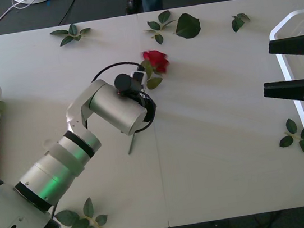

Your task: Place the red flowers into the right box and the blue flowers into the left box. If a person shows an open palm, hand one flower to the person first, then continue sorting.

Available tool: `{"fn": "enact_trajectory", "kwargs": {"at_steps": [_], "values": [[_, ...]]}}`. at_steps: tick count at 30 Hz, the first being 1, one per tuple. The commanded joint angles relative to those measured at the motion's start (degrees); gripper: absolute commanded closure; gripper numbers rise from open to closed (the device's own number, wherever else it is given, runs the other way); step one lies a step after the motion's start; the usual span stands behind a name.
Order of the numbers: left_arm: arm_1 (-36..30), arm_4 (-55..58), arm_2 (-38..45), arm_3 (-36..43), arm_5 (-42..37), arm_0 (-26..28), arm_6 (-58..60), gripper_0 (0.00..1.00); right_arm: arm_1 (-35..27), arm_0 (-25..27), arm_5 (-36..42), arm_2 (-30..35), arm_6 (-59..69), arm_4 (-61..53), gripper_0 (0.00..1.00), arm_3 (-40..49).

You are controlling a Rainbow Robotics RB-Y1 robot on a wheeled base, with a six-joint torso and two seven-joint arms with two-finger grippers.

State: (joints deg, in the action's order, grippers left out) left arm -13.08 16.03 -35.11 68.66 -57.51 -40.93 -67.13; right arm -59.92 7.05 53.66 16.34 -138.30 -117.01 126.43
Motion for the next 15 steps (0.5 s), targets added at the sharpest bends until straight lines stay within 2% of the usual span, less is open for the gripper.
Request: {"fn": "enact_trajectory", "kwargs": {"at_steps": [1,7,15], "values": [[-4.1,3.4,-2.0,3.8,-3.2,1.8,-2.1,1.00,-2.5,0.5,-0.6,1.3,-0.1,-0.9,0.00,1.6],[-7.0,7.3,0.1,12.6,-11.2,1.8,-2.2,1.00,-2.4,0.5,-0.6,1.3,-0.1,-0.9,0.00,1.6],[-11.0,14.7,8.7,30.2,-21.9,1.8,-2.7,1.00,-2.3,0.6,-0.6,1.3,-0.1,-0.9,0.00,1.8]]}}
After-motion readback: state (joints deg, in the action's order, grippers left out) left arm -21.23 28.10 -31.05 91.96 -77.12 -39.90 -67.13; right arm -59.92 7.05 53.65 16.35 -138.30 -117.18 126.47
